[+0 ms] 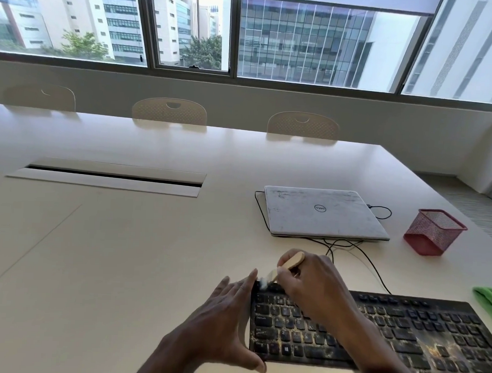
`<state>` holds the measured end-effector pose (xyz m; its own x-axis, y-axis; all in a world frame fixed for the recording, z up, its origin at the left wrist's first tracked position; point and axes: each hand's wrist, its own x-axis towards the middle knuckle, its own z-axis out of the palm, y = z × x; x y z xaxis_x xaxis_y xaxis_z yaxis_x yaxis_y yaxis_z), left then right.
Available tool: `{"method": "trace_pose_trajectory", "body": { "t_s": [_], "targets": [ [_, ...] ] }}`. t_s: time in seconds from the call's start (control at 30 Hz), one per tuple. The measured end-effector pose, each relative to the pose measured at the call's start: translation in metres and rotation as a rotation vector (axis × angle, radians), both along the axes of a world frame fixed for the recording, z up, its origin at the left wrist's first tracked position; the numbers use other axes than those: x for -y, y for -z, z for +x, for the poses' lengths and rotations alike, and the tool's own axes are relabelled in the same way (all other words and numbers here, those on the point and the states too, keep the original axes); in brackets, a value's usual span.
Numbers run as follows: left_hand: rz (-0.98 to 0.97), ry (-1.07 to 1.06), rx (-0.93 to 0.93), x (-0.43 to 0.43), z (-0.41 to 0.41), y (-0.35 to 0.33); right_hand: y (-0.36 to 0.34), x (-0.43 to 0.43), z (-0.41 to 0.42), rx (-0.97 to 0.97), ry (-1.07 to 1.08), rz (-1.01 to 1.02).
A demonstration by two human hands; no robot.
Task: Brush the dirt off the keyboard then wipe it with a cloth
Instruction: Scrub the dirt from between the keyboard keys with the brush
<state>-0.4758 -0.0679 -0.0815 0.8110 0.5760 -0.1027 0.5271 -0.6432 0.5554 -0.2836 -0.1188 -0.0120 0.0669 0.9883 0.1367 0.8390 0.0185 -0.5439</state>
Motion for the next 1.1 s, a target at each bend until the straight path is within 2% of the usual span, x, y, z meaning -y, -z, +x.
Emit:
{"method": "trace_pose_trajectory", "body": {
  "t_s": [0.17,0.33,0.5,0.63,0.83,1.0,1.1],
  "targets": [
    [0.014,-0.015,0.013,-0.001,0.001,0.004,0.001,0.001,0.001,0.031,-0.053,-0.117],
    [0.051,-0.017,0.043,-0.005,0.006,0.014,-0.004,0.002,0.007,0.0,0.033,-0.045],
    [0.07,-0.002,0.046,-0.009,0.016,0.018,0.002,0.002,0.011,0.051,0.02,-0.13],
    [0.074,0.013,0.062,-0.011,0.015,0.021,-0.003,0.001,0.01,0.006,0.055,-0.047],
    [0.06,0.063,0.075,-0.012,0.013,0.017,0.001,0.001,0.01,0.033,0.019,-0.128],
    [0.064,0.062,0.076,-0.013,0.013,0.018,-0.003,0.0,0.008,-0.055,0.015,-0.012],
    [0.073,0.053,0.068,-0.014,0.013,0.02,-0.002,0.001,0.004,-0.009,-0.071,-0.065]
  ]
}}
